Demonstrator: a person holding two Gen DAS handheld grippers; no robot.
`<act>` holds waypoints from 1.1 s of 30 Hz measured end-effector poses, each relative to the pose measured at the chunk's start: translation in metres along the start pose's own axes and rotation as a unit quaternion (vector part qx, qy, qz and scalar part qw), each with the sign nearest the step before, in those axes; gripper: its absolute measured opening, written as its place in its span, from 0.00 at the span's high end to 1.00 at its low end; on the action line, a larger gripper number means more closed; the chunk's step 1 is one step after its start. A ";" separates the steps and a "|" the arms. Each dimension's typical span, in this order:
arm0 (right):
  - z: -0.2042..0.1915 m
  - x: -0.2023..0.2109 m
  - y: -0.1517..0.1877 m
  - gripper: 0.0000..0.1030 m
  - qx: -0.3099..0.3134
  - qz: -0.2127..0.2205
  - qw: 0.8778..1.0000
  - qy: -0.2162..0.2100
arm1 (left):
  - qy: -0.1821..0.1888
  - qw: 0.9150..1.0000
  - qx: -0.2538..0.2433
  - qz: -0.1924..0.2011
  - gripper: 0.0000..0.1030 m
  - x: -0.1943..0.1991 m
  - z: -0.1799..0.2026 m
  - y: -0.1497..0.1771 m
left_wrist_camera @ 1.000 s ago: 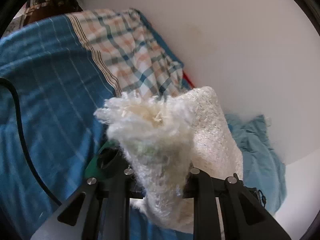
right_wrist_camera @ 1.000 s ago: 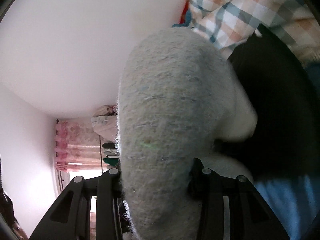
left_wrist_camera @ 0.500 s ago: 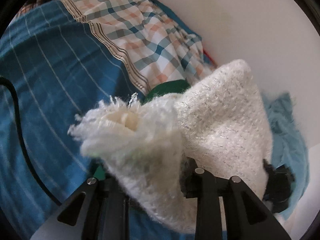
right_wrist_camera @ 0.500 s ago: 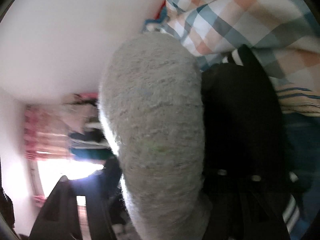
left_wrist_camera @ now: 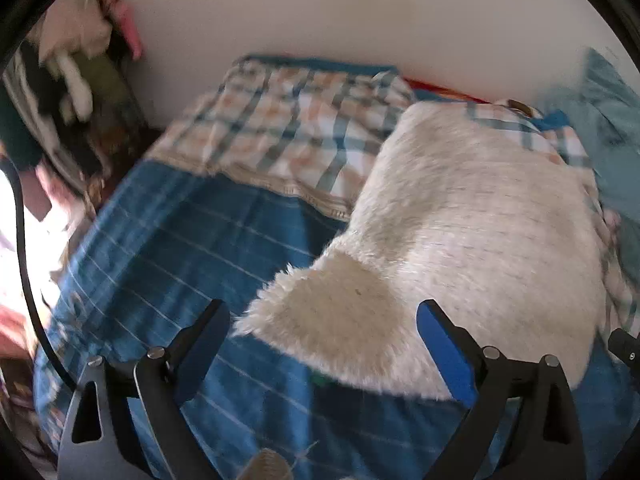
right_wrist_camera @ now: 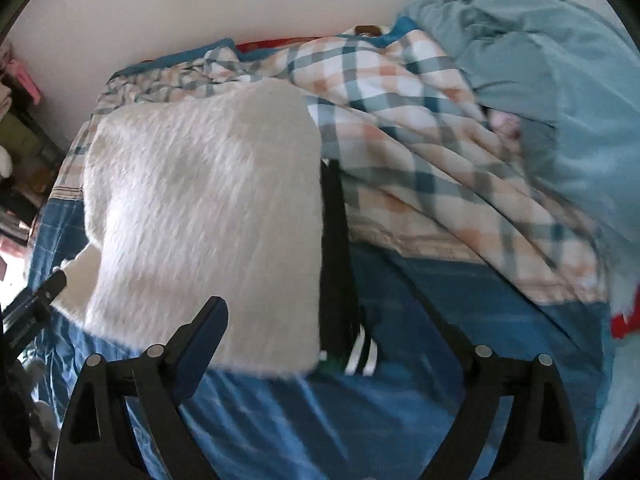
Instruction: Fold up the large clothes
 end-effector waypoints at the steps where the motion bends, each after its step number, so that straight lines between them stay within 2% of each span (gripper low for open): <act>1: -0.002 0.011 0.011 0.08 -0.007 -0.001 1.000 0.007 | 0.003 1.000 -0.007 0.002 0.06 0.008 0.000 0.001; 5: -0.014 0.061 0.040 0.08 -0.035 0.002 0.999 0.037 | 0.010 0.999 -0.048 0.013 0.06 0.060 -0.003 0.007; 12: -0.039 0.217 0.089 0.08 -0.060 0.046 0.994 0.079 | 0.044 0.995 -0.083 0.024 0.06 0.163 -0.029 0.014; 16: -0.055 0.310 0.116 0.08 -0.063 0.068 0.991 0.098 | 0.069 0.994 -0.086 0.022 0.06 0.232 -0.050 0.022; 25: -0.097 0.484 0.178 0.08 -0.037 0.120 0.987 0.102 | 0.095 0.990 -0.079 0.072 0.06 0.380 -0.085 0.037; 33: -0.109 0.594 0.220 0.07 -0.027 0.173 0.977 0.122 | 0.115 0.987 -0.062 0.088 0.06 0.453 -0.100 0.057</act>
Point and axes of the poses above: each gripper's, at about its wrist camera, not at the fingertips, and x roughly against the way its jaws point, z to its right, y to its underside, the point moved 4 cm from there along -x, roughly the way its jaws point, and after that the axes turned 15 degrees about x, right-handed, at the moved point
